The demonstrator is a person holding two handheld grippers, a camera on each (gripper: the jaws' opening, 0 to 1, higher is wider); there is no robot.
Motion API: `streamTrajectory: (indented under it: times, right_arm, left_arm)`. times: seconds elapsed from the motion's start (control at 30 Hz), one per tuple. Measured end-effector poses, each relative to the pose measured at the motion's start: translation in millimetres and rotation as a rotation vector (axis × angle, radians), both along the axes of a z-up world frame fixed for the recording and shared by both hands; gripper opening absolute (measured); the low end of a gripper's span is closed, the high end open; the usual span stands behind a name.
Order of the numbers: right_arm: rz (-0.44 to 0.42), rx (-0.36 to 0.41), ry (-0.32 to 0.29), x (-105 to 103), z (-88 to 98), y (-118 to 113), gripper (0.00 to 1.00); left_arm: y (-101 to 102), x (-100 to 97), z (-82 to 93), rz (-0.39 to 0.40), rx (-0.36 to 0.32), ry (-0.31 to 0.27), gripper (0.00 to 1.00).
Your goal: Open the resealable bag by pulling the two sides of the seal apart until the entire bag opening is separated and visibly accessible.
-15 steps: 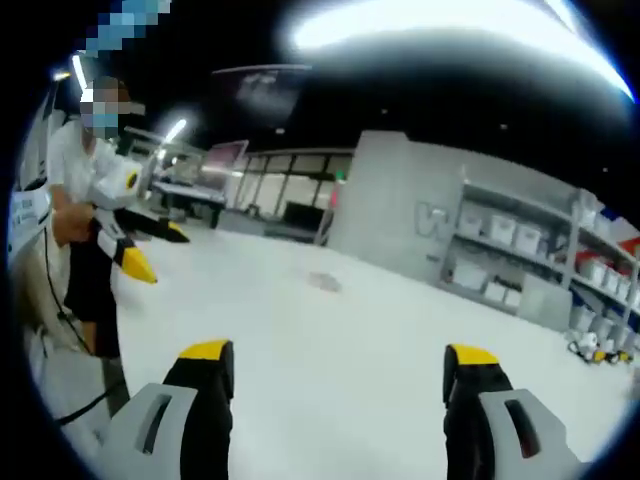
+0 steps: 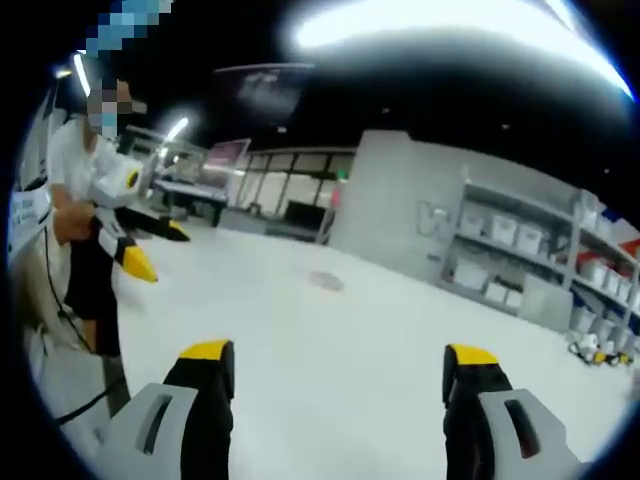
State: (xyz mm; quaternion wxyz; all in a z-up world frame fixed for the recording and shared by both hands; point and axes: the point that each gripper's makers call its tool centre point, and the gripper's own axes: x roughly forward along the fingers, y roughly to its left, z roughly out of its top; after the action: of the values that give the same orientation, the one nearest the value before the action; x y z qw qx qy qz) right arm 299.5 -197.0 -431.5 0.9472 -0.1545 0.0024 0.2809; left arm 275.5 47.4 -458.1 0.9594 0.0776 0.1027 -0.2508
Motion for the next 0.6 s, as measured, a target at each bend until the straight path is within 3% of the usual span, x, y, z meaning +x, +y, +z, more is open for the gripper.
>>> streamTrajectory:
  times: [0.6]
  right_arm:
    - [-0.003,-0.029,-0.005,4.4,-1.9,0.5,0.86]
  left_arm:
    - [2.0,-0.6,-1.7,0.003,0.005,0.003,0.94]
